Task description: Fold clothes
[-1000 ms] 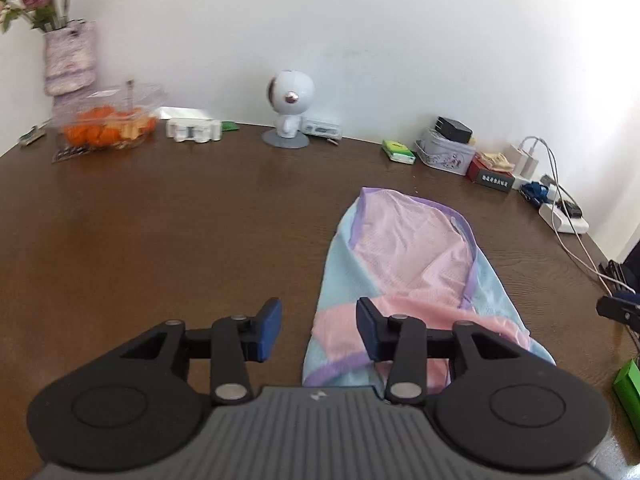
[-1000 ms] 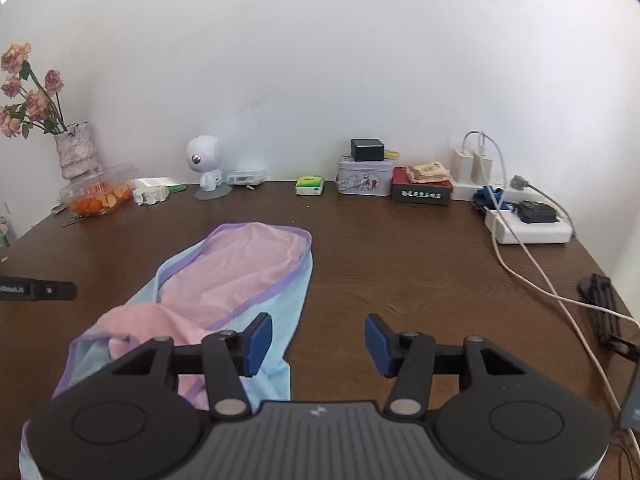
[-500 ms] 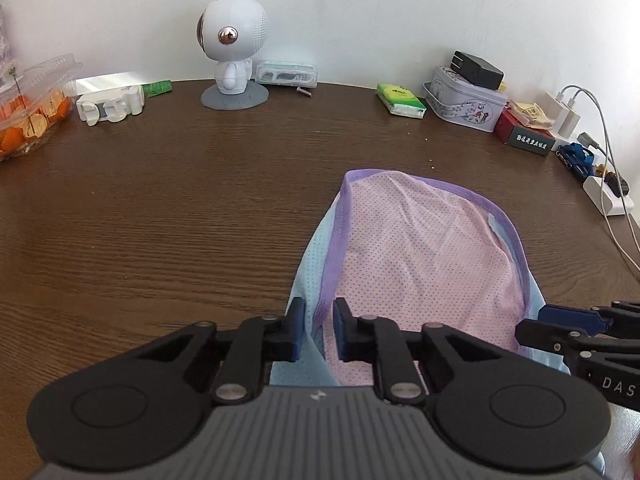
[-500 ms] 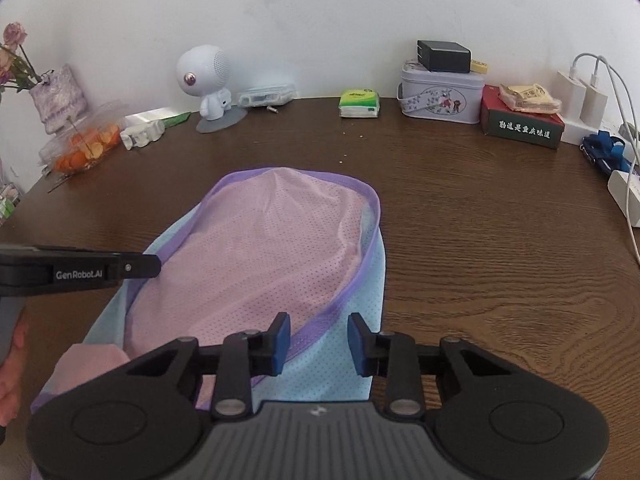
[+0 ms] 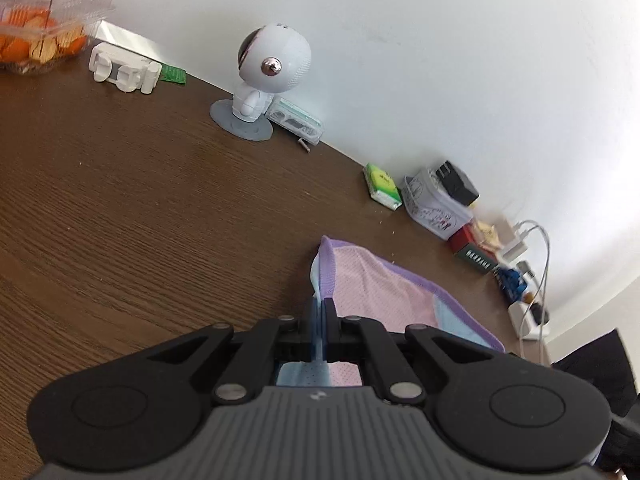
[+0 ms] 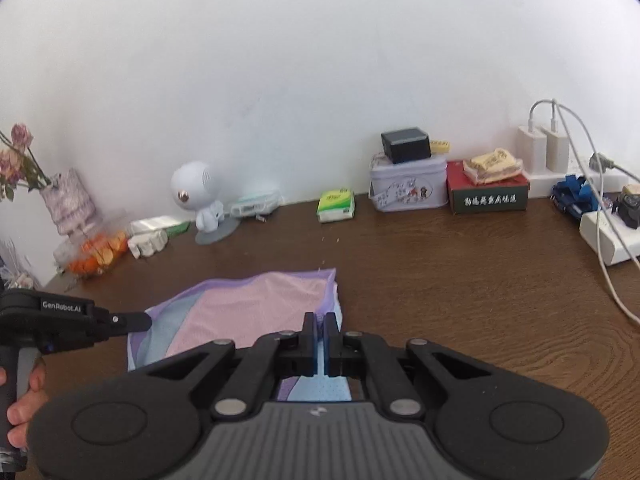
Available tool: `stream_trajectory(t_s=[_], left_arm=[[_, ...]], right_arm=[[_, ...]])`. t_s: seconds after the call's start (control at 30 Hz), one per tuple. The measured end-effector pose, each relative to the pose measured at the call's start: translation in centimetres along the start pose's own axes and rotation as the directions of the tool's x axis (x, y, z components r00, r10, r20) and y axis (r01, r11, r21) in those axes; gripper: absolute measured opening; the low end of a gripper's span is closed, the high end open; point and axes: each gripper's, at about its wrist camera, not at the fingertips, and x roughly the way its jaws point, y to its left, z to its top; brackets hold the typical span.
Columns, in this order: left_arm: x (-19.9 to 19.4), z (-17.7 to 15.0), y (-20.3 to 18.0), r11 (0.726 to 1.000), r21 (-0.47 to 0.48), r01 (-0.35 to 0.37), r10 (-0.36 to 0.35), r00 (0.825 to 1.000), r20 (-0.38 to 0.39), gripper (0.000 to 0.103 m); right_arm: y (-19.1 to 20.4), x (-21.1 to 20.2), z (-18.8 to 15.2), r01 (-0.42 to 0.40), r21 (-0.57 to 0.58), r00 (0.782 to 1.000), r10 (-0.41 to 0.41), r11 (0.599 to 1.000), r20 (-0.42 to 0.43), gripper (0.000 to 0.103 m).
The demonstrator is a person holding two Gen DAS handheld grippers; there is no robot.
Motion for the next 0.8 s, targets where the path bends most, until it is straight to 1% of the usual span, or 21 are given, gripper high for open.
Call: stream_trajectory(t_s=[0.03,0.1,0.2,0.23,0.27,0.3,0.33,0.37,0.4,0.43,0.47,0.5,0.53,0.57,0.6,0.63,0.67,0.7,0.73,0.77,0.8], left_arm=[[0.1,0.3,0.6,1.0,-0.027,-0.003,0.003,1.0,0.001,0.002],[0.6,0.6,1.5,0.997,-0.058,-0.045,0.045,0.999,0.013,0.002],[1.5,1.0,2.7,0.993,-0.101,-0.054,0.055,0.999,0.003,0.002],[1.6,1.1,2.8,0.993,-0.094,-0.067,0.068,0.998,0.002,0.007],[1.7,1.1,2.8,0.993,-0.083,-0.086,0.087,0.996,0.005,0.012],[1.8,1.1,2.7,0.992,-0.067,-0.103,0.104,0.995,0.008,0.026],[1.7,1.2,2.4,0.993,-0.043,-0.113,0.114,0.993,0.011,0.034],[1.6,1.3,1.9,0.993,-0.008,-0.121,0.121,0.993,0.016,0.034],[1.5,1.4,1.4,0.991,0.031,-0.128,0.128,0.992,0.023,0.034],[1.4,1.5,0.8,0.988,0.066,-0.137,0.135,0.99,0.029,0.034],[1.5,1.5,0.0,0.982,0.112,-0.154,0.151,0.988,0.031,0.034],[1.6,1.5,-0.9,0.97,0.163,-0.178,0.175,0.984,0.03,0.034],[1.9,1.1,-1.9,0.95,0.226,-0.215,0.211,0.977,0.039,0.031],[2.2,0.5,-2.9,0.922,0.292,-0.255,0.25,0.967,0.055,0.028],[2.6,-0.2,-4.0,0.883,0.363,-0.297,0.289,0.954,0.078,0.019],[3.0,-0.9,-4.8,0.844,0.428,-0.324,0.318,0.944,0.088,0.013],[3.4,-1.7,-5.5,0.804,0.487,-0.342,0.342,0.935,0.092,0.013],[3.8,-2.2,-5.9,0.781,0.52,-0.347,0.356,0.931,0.086,0.012],[4.2,-2.5,-5.8,0.771,0.532,-0.349,0.37,0.926,0.072,0.012],[4.6,-2.6,-5.5,0.773,0.531,-0.347,0.375,0.925,0.059,0.012],[4.8,-2.7,-5.2,0.78,0.524,-0.343,0.376,0.925,0.045,0.008]], right_arm=[[-0.4,0.0,0.3,0.024,0.007,0.999,-0.024,1.0,0.025,0.002],[-1.3,0.3,0.7,0.054,0.042,0.997,-0.056,0.998,0.053,0.002],[-2.8,1.8,0.8,0.09,0.09,0.995,-0.093,0.992,0.028,0.002],[-3.0,2.3,0.6,0.113,0.086,0.993,-0.115,0.99,0.024,0.002],[-3.2,2.7,0.6,0.135,0.083,0.99,-0.137,0.987,0.016,0.002],[-3.4,3.0,0.6,0.156,0.082,0.988,-0.157,0.984,0.009,0.006],[-3.4,3.2,0.6,0.17,0.077,0.985,-0.17,0.983,0.002,0.009],[-3.3,3.2,0.7,0.175,0.064,0.985,-0.175,0.983,-0.007,0.01],[-3.1,3.1,0.9,0.167,0.06,0.986,-0.167,0.984,-0.016,0.013],[-2.8,2.9,1.2,0.158,0.054,0.987,-0.157,0.986,-0.026,0.016],[-2.4,2.8,1.4,0.137,0.043,0.99,-0.135,0.99,-0.04,0.016],[-1.9,2.7,1.7,0.116,0.03,0.992,-0.114,0.993,-0.057,0.016],[-1.3,2.9,1.7,0.097,0.005,0.991,-0.096,0.995,-0.092,0.016],[-0.7,3.2,1.8,0.079,-0.018,0.988,-0.081,0.997,-0.129,0.016],[-0.2,3.6,1.6,0.071,-0.036,0.982,-0.076,0.997,-0.171,0.016],[0.2,4.0,1.4,0.062,-0.052,0.974,-0.072,0.997,-0.217,0.016],[0.7,4.2,1.0,0.051,-0.061,0.968,-0.065,0.997,-0.243,0.016],[0.9,4.5,0.7,0.044,-0.065,0.963,-0.06,0.997,-0.264,0.016],[1.1,4.8,0.4,0.046,-0.067,0.959,-0.063,0.997,-0.277,0.016],[1.2,5.1,0.1,0.049,-0.069,0.955,-0.066,0.996,-0.29,0.017],[1.3,5.3,-0.1,0.049,-0.072,0.953,-0.068,0.996,-0.297,0.018]])
